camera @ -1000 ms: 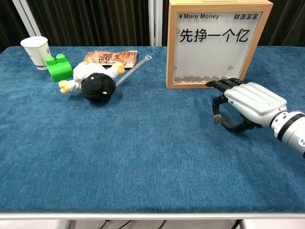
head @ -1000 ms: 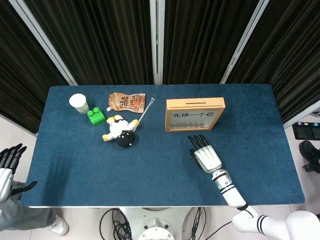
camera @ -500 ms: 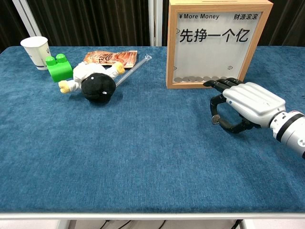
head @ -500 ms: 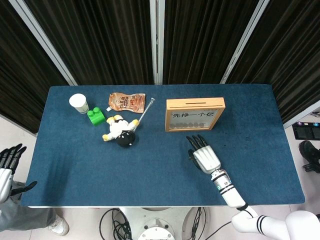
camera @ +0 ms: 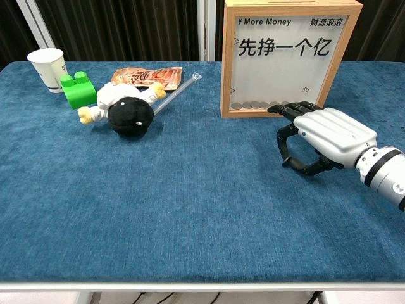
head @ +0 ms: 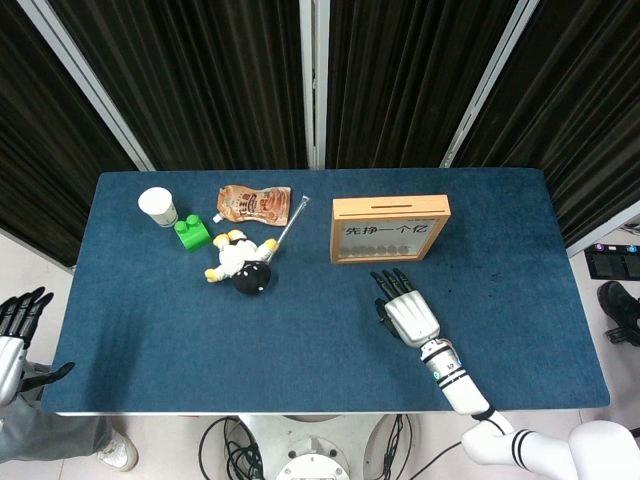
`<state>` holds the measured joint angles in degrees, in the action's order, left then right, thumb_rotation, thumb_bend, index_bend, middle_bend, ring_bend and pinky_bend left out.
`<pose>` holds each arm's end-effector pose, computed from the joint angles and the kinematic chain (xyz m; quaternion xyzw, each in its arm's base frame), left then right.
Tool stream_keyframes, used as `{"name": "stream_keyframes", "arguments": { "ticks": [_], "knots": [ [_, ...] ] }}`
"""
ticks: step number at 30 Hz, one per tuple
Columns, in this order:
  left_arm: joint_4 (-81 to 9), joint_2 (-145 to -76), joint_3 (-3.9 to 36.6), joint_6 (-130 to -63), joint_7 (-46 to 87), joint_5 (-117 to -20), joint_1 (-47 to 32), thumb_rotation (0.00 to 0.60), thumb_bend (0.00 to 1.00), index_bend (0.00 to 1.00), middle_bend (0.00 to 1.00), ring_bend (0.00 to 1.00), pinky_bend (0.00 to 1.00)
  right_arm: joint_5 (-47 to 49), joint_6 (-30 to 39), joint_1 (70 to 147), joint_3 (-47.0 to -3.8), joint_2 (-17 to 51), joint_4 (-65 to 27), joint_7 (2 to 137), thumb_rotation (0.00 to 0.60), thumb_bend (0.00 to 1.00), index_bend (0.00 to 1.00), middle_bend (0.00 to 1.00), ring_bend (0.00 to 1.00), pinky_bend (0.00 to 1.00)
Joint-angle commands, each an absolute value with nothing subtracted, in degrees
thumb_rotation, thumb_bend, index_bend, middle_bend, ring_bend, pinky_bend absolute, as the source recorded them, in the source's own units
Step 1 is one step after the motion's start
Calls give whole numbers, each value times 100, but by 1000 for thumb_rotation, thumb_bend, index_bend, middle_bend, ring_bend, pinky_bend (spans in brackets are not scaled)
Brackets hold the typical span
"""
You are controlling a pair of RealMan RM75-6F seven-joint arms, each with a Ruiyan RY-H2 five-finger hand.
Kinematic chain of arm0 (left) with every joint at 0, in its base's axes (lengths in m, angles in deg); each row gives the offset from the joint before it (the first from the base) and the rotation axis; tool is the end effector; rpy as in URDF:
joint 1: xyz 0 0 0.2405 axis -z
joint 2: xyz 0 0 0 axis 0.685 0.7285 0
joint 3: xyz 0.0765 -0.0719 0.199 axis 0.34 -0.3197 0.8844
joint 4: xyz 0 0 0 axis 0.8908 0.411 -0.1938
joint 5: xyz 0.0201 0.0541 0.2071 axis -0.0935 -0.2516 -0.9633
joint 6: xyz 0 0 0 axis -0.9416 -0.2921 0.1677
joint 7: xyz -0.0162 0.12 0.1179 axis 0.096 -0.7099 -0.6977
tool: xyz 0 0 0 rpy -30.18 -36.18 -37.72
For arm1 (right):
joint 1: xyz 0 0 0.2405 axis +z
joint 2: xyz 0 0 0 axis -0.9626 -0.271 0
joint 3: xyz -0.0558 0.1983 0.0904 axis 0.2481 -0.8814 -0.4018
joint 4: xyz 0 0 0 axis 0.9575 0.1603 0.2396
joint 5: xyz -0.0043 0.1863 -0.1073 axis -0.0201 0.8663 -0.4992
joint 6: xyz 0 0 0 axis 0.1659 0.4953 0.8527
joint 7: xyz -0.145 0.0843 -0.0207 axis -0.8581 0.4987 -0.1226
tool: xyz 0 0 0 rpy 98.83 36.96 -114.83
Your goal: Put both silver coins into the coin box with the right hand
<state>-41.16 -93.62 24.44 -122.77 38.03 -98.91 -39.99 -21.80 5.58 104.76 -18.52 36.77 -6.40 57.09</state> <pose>-0.3195 0.1878 0.1580 -0.5957 -0.3880 -0.4281 0.5579 -0.1806 -0.2997 -0.0750 0.7573 -0.3101 0.3773 0.4335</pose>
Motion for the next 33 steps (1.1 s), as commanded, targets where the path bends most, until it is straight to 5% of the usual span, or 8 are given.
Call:
{"name": "stream_keyframes", "arguments": {
  "ticks": [1, 13, 24, 33],
  "knots": [
    [-4119, -9360, 2445, -12284, 3807, -9896, -4000, 600, 65, 57, 7, 0, 0, -2191, 576, 10472, -1852, 3677, -638, 5719, 600, 371, 611, 62, 0, 0],
    [-4150, -9333, 2463, -12288, 3822, -9904, -4009, 600, 61, 57, 7, 0, 0, -2271, 737, 10457, -1880, 3600, -785, 5775, 600, 372, 669, 72, 0, 0],
    [-4213, -9302, 2454, -12361, 3805, -9951, -4011, 600, 61, 56, 7, 0, 0, -2936, 2149, 10121, -2042, 2416, -2492, 5717, 600, 372, 719, 90, 0, 0],
    [-4312, -9270, 2473, -12427, 3734, -10045, -4010, 600, 62, 56, 7, 0, 0, -2900, 2634, 10210, -2953, 1386, -3935, 5014, 600, 372, 732, 101, 0, 0]
  ]
}}
